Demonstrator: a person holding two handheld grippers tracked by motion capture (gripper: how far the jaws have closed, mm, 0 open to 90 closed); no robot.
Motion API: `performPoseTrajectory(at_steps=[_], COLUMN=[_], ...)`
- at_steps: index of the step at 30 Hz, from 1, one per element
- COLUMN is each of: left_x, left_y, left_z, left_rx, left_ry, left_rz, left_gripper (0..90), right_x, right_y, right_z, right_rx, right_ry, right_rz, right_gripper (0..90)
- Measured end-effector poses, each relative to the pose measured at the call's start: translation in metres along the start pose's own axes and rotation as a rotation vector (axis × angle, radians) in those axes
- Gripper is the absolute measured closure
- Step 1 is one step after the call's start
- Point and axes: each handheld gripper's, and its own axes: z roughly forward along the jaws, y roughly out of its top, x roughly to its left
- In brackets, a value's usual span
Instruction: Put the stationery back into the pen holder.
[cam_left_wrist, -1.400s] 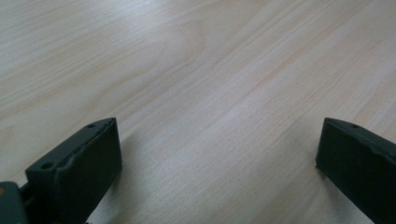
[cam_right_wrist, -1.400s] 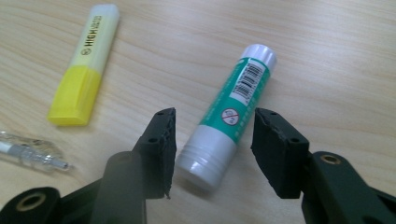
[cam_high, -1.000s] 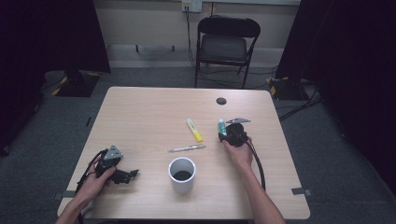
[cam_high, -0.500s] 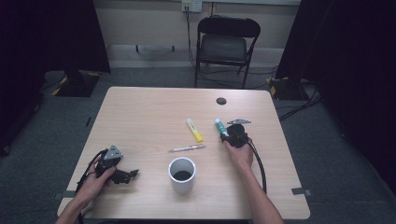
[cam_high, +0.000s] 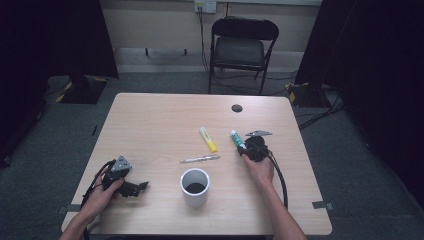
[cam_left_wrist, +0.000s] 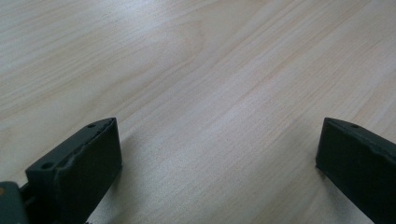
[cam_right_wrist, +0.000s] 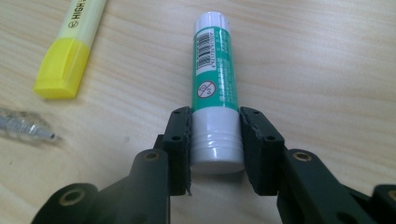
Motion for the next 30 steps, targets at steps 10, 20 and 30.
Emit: performPoseTrajectory(at_steps=[10,20,30], left_x=[0.0,0.0,0.0], left_y=[0.0,0.0,0.0], left_z=[0.0,0.0,0.0], left_rx=[0.0,0.001,0.001], left_ry=[0.0,0.0,0.0], left_rz=[0.001,0.005,0.004], left_gripper=[0.0,0.0,0.0], right_x=[-0.003,0.005,0.012], right_y=[-0.017,-0.032,-0.049], right_z=[-0.019,-0.034,-0.055], right_rx=[0.001,0.014,0.031], right_ry=[0.012,0.027,0.062], right_rz=[-0.028,-0.065,-0.133], right_gripper=[65.2,65.1,65.1])
